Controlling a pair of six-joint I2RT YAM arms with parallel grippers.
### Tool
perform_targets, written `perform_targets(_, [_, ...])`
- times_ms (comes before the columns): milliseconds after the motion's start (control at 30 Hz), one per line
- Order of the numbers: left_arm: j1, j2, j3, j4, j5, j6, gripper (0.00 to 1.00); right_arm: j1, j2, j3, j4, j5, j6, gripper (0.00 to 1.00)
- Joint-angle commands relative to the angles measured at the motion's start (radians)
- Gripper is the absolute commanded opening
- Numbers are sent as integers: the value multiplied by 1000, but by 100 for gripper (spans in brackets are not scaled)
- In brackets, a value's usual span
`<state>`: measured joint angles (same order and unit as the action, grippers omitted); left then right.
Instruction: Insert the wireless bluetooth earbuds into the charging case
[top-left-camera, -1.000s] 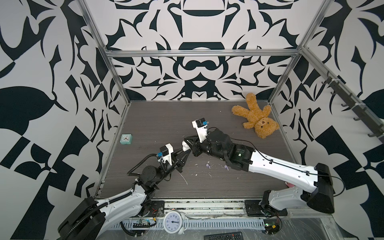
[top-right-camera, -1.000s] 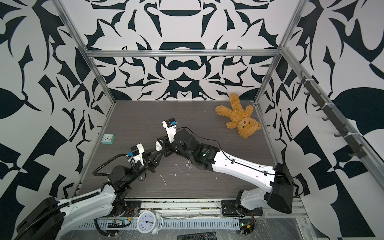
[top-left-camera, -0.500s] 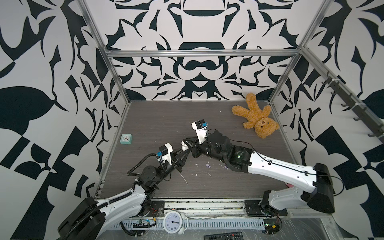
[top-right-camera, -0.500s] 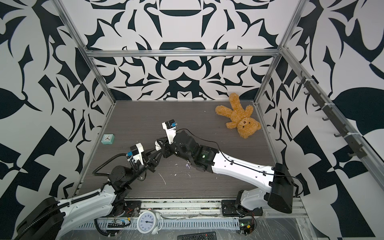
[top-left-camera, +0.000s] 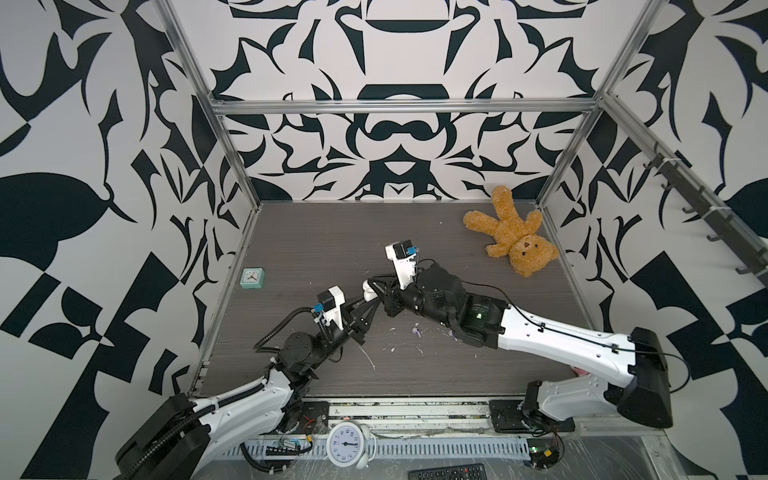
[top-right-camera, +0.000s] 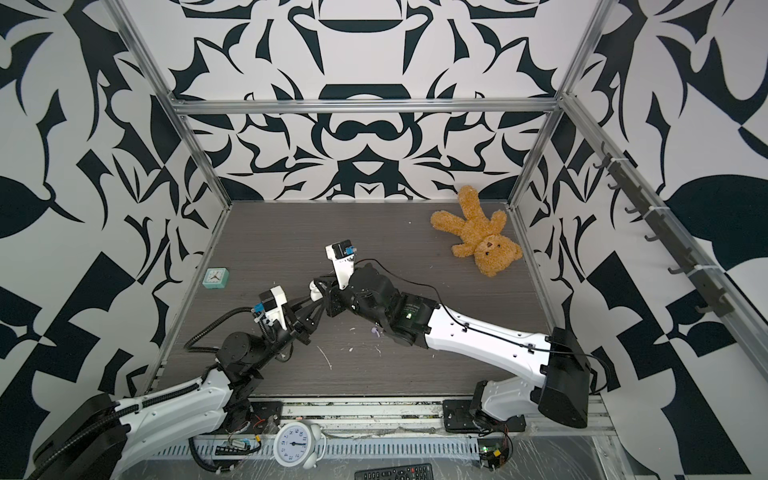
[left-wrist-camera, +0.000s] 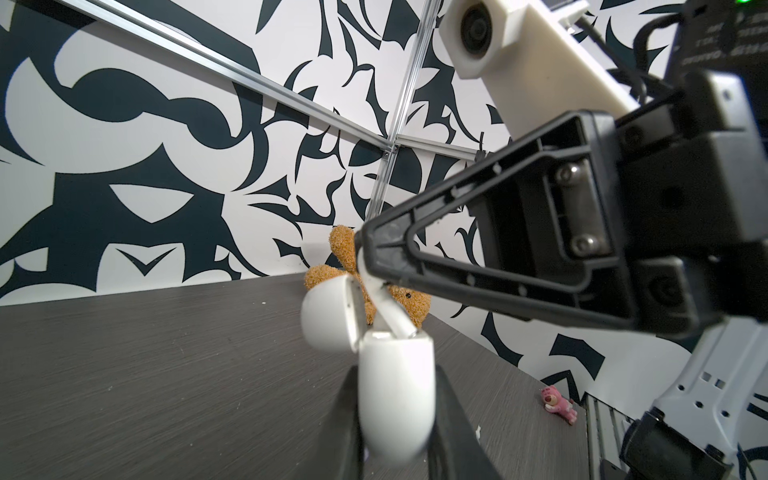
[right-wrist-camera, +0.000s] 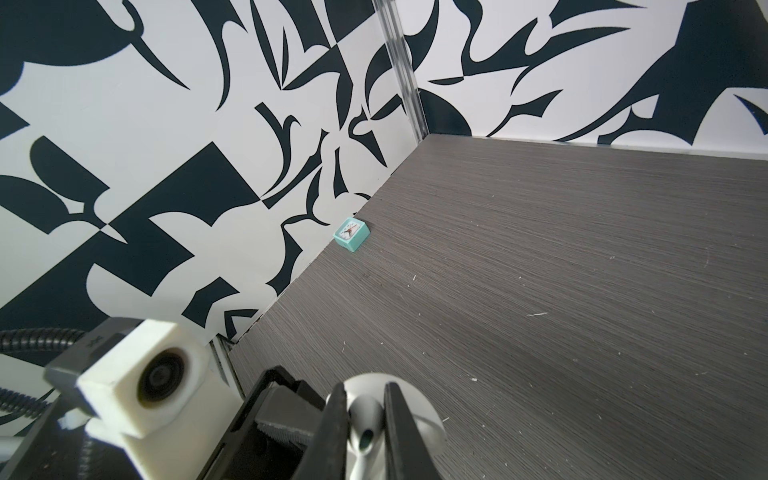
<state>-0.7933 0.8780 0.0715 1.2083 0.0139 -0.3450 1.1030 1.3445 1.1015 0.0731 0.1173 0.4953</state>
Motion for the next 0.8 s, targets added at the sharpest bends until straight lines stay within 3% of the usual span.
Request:
perform_targets(0, [-1,-17,-10,92,-38,-22,0,12,-34,-24,0,12,5,18])
perform_targets(767, [-1,-6,-4,99,-23,-8,0,22,-46,-45,4,7,5,18])
